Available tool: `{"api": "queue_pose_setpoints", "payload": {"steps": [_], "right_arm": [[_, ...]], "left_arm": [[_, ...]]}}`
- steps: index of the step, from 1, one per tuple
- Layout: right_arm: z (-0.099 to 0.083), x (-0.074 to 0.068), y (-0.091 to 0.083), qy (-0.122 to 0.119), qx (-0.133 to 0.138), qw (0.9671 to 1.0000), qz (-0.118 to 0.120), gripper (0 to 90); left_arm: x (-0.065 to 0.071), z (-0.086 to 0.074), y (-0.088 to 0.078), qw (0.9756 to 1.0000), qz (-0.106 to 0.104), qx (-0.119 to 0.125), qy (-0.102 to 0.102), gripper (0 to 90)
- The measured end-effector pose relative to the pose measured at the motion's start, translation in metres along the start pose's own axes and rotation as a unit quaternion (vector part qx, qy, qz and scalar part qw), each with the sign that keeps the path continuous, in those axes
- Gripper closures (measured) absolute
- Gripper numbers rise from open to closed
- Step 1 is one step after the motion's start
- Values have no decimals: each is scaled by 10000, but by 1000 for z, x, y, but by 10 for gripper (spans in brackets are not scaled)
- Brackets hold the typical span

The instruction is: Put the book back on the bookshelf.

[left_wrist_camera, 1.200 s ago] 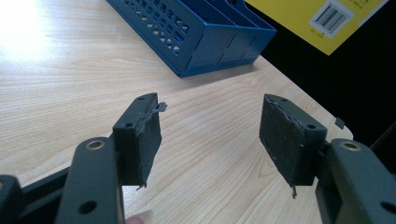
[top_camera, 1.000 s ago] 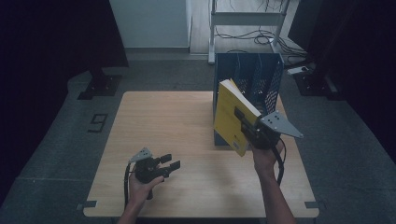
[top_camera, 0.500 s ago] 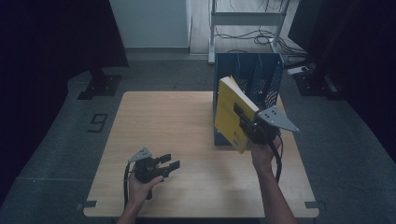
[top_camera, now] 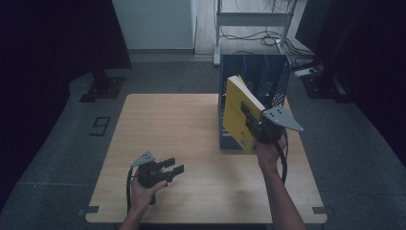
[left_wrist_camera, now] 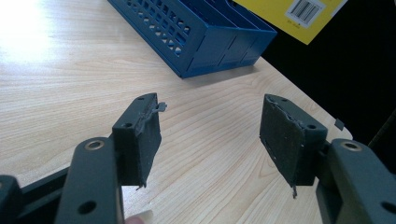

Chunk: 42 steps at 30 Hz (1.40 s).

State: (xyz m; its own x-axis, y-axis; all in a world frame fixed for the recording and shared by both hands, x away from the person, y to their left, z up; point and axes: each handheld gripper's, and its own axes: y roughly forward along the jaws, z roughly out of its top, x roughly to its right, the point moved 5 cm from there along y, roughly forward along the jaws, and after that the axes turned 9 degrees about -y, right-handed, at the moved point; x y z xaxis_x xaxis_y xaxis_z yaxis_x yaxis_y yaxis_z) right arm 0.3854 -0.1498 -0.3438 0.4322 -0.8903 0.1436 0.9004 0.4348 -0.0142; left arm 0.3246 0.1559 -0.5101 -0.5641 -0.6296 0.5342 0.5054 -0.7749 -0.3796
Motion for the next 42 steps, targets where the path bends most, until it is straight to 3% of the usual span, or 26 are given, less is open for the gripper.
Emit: {"api": "queue_pose_setpoints", "payload": {"steps": [16,42], "right_arm": [[-1,7,18,60,-109,9998,-135,745],[1,14,47,-39,-267,9990,-347,745]], "left_arm": [[-2,1,-3,10000,-3,29,-34,380],[-2,1,-2,10000,-20,-3,-44,380]]}}
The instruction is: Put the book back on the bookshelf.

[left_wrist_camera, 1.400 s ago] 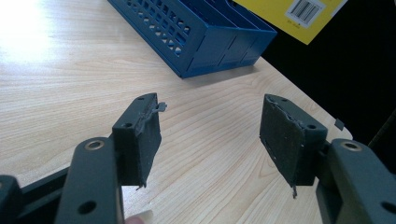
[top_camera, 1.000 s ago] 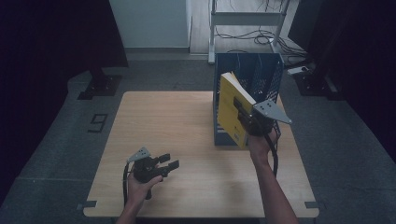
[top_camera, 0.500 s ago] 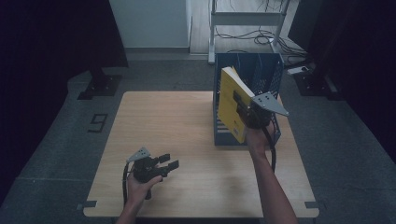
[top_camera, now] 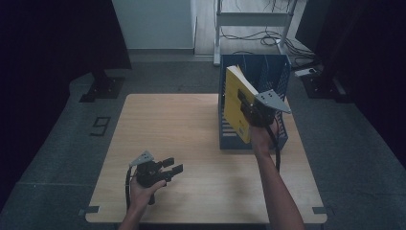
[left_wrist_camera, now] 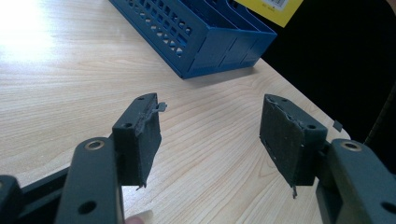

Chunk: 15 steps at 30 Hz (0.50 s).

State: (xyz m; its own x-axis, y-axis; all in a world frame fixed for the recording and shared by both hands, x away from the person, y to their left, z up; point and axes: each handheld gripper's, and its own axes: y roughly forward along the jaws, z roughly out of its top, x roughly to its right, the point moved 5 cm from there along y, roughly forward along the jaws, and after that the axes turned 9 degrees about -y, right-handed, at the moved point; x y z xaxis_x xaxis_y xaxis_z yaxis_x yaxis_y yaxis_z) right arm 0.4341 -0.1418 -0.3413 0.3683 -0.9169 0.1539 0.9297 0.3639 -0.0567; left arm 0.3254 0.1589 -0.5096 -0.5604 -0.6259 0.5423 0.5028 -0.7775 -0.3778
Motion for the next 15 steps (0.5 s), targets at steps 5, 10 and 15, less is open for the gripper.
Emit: {"api": "queue_pose_setpoints", "payload": {"steps": [5,10,15], "right_arm": [[-3,2,4,21,-36,10000,-39,745],[-6,5,9,50,-47,10000,-72,745],[-9,7,16,56,-83,9999,-114,745]], "left_arm": [[1,-1,2,10000,-1,-43,15,380],[1,-1,2,10000,-13,-57,15,380],[1,-2,2,10000,-29,-68,10,380]]}}
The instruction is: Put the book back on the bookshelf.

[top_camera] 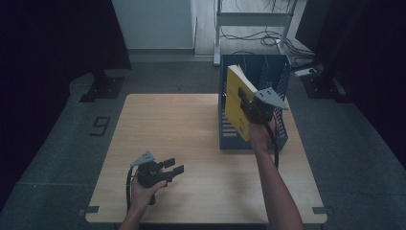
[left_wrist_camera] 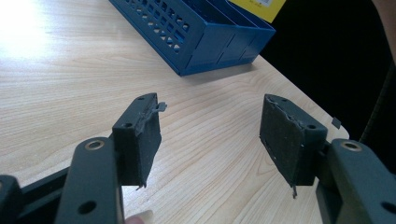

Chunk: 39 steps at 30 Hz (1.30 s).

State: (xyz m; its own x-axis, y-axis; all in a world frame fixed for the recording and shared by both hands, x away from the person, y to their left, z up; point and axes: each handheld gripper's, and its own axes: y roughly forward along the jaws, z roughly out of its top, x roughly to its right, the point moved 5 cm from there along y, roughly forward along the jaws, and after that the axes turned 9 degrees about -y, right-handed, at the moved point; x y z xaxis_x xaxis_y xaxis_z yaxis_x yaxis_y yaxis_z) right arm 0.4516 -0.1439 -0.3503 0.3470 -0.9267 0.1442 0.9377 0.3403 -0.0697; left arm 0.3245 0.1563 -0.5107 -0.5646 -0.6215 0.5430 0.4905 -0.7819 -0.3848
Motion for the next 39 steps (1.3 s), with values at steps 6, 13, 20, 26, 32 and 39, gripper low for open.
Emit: {"api": "queue_pose_setpoints", "payload": {"steps": [6,13,20,26,32,39], "right_arm": [[-5,2,8,33,-87,9999,-69,745],[-4,4,14,264,-68,9996,-96,745],[-1,0,22,179,-86,9997,-146,744],[-1,-2,31,106,-149,9996,-232,745],[-4,-1,38,141,-188,9993,-300,745],[-5,-1,45,176,-197,9992,-310,744]], "left_arm": [[0,0,0,10000,-14,-12,-6,380],[0,0,1,10000,-27,-23,-5,380],[1,-1,1,10000,-34,-35,1,380],[1,-1,0,10000,-45,-32,-6,380],[1,0,-1,10000,-54,-9,-22,380],[2,0,-2,10000,-83,8,-39,380]]}}
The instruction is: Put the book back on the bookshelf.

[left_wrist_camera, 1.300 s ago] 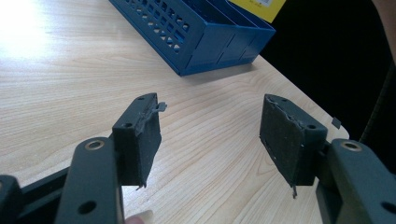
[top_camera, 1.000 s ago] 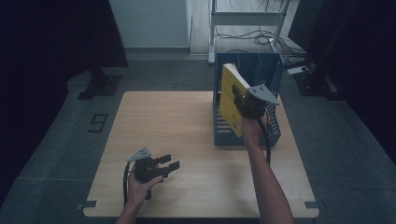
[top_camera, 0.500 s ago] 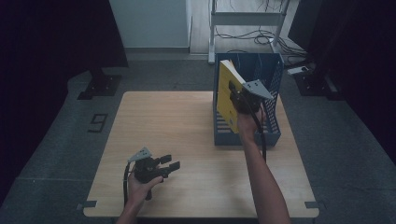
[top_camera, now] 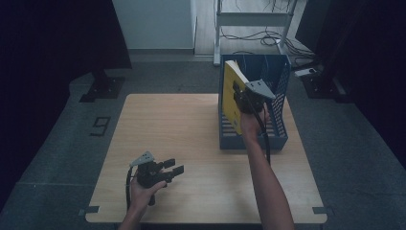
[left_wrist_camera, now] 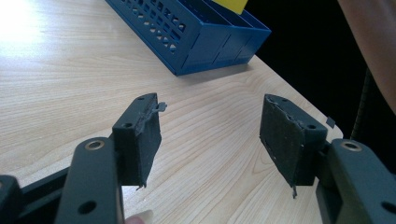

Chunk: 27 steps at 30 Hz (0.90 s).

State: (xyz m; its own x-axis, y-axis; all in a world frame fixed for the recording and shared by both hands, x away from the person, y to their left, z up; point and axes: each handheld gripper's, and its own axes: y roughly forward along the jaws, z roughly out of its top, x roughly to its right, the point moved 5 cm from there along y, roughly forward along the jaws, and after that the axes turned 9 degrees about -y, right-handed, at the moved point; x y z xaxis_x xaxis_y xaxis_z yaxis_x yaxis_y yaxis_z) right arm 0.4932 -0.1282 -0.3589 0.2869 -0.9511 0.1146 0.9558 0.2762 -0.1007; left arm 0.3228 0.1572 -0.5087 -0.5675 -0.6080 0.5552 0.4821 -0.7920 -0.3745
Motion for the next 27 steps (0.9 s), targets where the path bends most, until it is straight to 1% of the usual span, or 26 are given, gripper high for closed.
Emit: {"api": "queue_pose_setpoints", "payload": {"steps": [2,4,6,8,12,16,17,21,27], "right_arm": [[0,0,2,26,-12,10000,-4,745],[-1,0,3,1,-17,10000,-7,744],[-2,0,5,-21,-31,10000,-34,744],[-2,2,8,21,-60,10000,-53,744],[-3,4,11,-11,-67,9999,-88,744],[-5,5,15,56,-81,9999,-126,744],[-6,4,16,70,-90,9999,-126,744],[-8,1,19,-33,-133,9998,-135,744],[-11,-1,26,31,-159,9998,-124,744]], "left_arm": [[0,0,-1,10000,3,27,-10,380],[-1,2,-3,9999,59,129,20,385],[-1,3,-5,9998,60,189,-1,389],[0,3,-6,9997,52,227,2,389],[-3,3,-6,9997,90,214,-4,389],[-3,3,-6,9998,82,194,-12,389],[-3,3,-5,9998,87,185,-15,389],[-4,2,-4,9998,107,157,-6,389],[-5,2,-4,9998,108,152,-20,390]]}}
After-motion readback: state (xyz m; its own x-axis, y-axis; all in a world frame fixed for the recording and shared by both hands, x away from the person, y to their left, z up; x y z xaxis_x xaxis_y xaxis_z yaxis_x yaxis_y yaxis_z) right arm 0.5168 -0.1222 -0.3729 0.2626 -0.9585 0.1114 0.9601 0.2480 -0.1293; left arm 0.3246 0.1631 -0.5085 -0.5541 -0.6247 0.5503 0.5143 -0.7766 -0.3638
